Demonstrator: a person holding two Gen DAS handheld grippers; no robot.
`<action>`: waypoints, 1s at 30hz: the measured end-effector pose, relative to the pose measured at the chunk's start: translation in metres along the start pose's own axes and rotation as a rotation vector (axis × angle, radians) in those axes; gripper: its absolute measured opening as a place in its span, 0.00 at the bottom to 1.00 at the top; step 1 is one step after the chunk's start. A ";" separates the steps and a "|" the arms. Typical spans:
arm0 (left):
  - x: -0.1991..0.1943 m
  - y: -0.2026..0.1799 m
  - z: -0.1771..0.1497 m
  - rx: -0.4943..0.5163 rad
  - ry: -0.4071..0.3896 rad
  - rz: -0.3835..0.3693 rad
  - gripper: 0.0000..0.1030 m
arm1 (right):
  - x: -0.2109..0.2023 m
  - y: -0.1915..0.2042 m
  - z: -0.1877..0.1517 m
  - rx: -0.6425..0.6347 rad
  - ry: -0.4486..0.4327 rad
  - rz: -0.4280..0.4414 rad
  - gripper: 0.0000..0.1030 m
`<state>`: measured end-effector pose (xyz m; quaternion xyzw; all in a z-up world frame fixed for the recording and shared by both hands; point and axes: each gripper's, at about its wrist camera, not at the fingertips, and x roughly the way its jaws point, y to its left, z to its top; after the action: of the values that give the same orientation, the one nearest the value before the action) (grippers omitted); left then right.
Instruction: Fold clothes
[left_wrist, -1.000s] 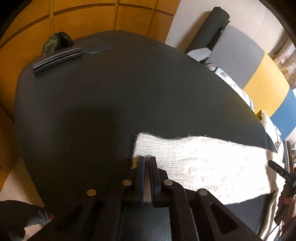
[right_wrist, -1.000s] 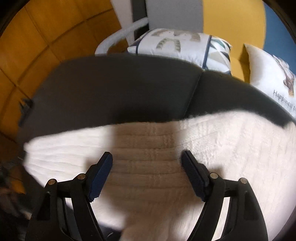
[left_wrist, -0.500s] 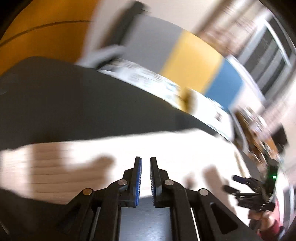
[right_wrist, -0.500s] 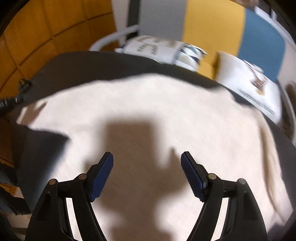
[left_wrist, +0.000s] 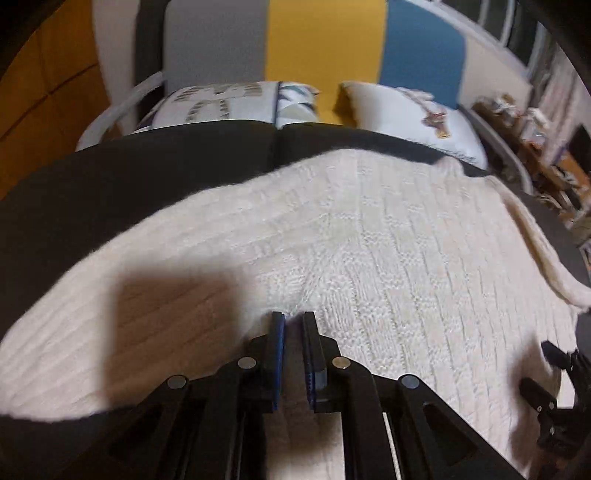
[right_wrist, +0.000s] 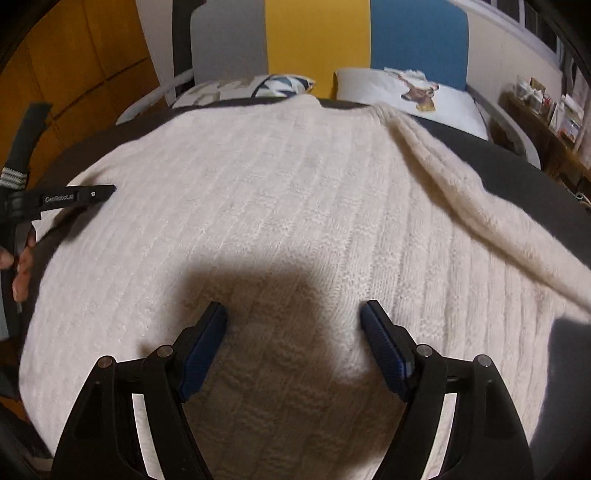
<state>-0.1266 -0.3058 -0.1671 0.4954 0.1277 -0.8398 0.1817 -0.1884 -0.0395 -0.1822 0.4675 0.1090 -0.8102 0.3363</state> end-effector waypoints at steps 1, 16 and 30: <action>-0.013 -0.008 -0.004 -0.002 -0.025 0.009 0.10 | -0.001 -0.003 -0.004 0.012 -0.008 0.004 0.77; -0.064 -0.093 -0.079 0.181 -0.064 -0.141 0.10 | -0.093 -0.084 -0.076 0.196 -0.184 0.195 0.76; -0.008 -0.246 -0.071 0.402 0.014 -0.245 0.11 | -0.173 -0.329 -0.112 0.034 -0.146 -0.685 0.80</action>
<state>-0.1733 -0.0544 -0.1852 0.5082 0.0183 -0.8607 -0.0250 -0.2663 0.3387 -0.1444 0.3501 0.2219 -0.9090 0.0441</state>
